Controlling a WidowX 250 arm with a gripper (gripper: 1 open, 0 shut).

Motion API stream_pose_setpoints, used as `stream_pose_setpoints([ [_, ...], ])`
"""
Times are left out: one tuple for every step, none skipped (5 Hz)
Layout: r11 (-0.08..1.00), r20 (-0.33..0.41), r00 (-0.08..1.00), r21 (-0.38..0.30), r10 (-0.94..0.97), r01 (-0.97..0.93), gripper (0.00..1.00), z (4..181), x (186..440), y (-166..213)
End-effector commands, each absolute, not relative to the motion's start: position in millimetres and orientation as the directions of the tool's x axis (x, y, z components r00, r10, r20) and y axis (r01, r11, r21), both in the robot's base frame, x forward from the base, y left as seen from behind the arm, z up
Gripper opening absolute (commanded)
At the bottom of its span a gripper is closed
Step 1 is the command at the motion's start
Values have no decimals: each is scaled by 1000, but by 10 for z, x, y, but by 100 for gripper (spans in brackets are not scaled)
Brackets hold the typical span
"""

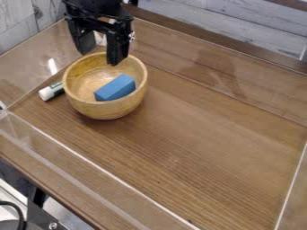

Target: Remove the blue block from inside the brown bowl and put it on the table

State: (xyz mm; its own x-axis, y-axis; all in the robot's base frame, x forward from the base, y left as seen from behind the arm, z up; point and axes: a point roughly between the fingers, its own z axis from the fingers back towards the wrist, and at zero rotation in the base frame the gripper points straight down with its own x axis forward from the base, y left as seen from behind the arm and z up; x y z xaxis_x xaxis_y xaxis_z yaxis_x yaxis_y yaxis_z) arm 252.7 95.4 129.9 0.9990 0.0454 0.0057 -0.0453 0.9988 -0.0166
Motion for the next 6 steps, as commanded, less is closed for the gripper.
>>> stream_pose_setpoints([
  [998, 42, 997, -8, 60, -60, 100, 1374, 2547, 999],
  [998, 43, 997, -10, 64, -64, 100, 1366, 2548, 1004],
  [998, 43, 997, -12, 67, -67, 100, 1352, 2551, 1008],
  [997, 44, 997, -14, 71, -70, 100, 1335, 2557, 1009],
  [997, 46, 996, -19, 73, -72, 100, 1328, 2571, 1016],
  [997, 47, 996, -23, 76, -75, 100, 1328, 2581, 1026],
])
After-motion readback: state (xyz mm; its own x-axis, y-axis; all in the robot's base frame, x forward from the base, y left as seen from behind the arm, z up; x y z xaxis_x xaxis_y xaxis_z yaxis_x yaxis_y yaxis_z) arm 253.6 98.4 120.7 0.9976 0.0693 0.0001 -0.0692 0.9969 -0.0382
